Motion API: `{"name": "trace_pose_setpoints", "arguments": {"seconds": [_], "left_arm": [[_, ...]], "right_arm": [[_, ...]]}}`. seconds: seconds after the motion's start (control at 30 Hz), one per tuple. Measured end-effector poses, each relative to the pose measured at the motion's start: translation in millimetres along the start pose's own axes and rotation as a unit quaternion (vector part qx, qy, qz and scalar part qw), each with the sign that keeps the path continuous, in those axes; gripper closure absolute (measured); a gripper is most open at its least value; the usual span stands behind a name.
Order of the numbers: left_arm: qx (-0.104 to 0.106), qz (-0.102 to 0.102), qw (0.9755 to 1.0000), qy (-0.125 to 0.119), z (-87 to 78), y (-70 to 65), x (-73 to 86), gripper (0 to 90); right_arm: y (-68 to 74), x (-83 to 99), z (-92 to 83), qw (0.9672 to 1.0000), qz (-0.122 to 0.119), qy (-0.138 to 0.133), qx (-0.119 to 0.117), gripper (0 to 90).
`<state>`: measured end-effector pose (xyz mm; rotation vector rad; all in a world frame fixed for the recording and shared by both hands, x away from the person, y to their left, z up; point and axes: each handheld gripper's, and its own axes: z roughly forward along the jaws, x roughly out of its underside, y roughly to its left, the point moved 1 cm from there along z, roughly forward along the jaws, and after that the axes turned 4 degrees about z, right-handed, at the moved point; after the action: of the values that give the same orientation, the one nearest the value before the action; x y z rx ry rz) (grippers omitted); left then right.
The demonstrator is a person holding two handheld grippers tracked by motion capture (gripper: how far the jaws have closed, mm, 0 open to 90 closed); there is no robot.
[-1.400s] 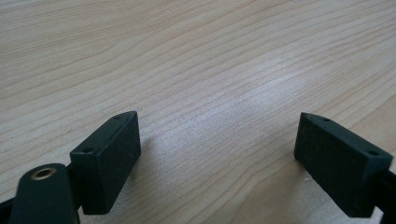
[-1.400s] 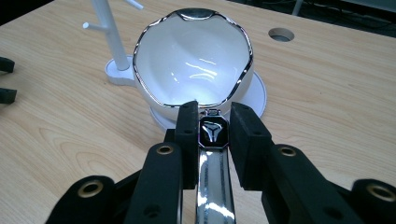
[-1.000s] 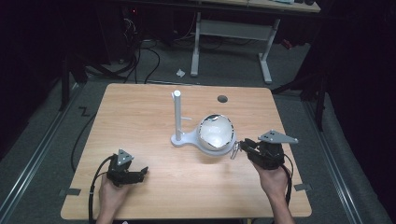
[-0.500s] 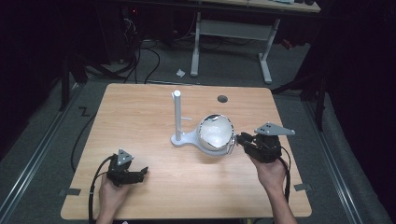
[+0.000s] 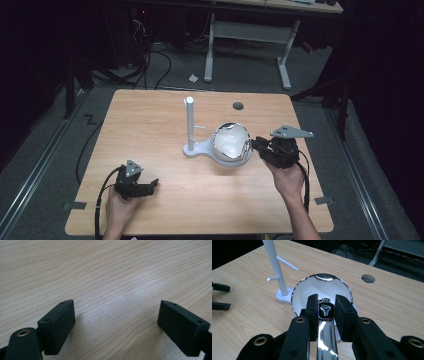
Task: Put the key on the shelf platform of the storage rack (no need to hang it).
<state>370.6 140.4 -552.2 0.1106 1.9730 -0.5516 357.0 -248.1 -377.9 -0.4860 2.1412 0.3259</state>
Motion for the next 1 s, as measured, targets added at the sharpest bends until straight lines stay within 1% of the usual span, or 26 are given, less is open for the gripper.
{"name": "trace_pose_setpoints", "arguments": {"seconds": [0.33, 0.4, 0.57, 1.0], "left_arm": [[0.0, 0.0, 1.0, 0.0, 0.0, 0.0, 0.0, 14.9], [0.0, 0.0, 1.0, 0.0, 0.0, 0.0, 0.0, 14.9], [0.0, 0.0, 1.0, 0.0, 0.0, 0.0, 0.0, 14.9], [0.0, 0.0, 1.0, 0.0, 0.0, 0.0, 0.0, 14.9]], "right_arm": [[-0.2, -8.0, 5.7, 1.0, -0.003, 0.0, -0.002, 74.1], [-0.5, -9.0, 8.1, 1.0, 0.001, 0.001, -0.001, 74.1], [-1.3, -11.9, 16.4, 1.0, 0.001, 0.002, -0.004, 74.1], [-2.3, -16.1, 31.3, 1.0, 0.004, 0.008, -0.002, 74.1]]}}
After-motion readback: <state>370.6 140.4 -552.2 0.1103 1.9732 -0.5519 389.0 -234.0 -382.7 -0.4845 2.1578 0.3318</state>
